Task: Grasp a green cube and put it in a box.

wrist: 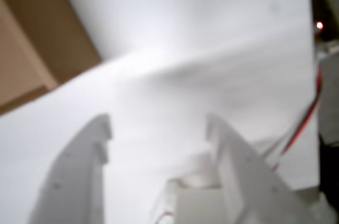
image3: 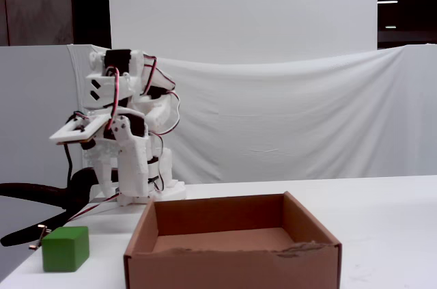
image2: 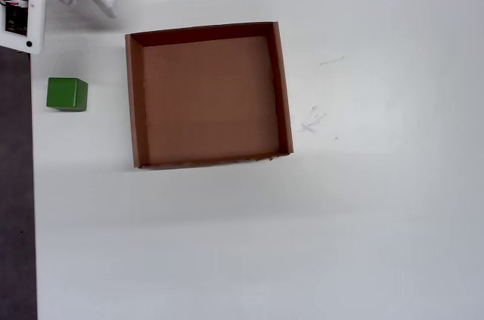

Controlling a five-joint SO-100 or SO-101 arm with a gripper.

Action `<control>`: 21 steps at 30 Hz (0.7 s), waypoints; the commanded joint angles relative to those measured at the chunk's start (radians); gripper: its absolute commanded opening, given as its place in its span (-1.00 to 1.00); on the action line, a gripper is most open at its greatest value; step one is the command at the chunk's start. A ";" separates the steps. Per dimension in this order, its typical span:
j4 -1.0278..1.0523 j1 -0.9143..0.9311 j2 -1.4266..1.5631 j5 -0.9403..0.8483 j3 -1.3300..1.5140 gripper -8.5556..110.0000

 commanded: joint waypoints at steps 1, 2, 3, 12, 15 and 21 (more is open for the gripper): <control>-0.008 0.037 -0.084 0.003 -0.135 -0.44; -0.020 0.049 -0.118 0.003 -0.155 -0.44; -0.037 0.061 -0.149 0.003 -0.172 -0.45; -0.160 0.199 -0.436 -0.006 -0.364 -0.45; -0.212 0.233 -0.566 -0.008 -0.446 -0.45; -0.227 0.255 -0.821 0.000 -0.646 -0.45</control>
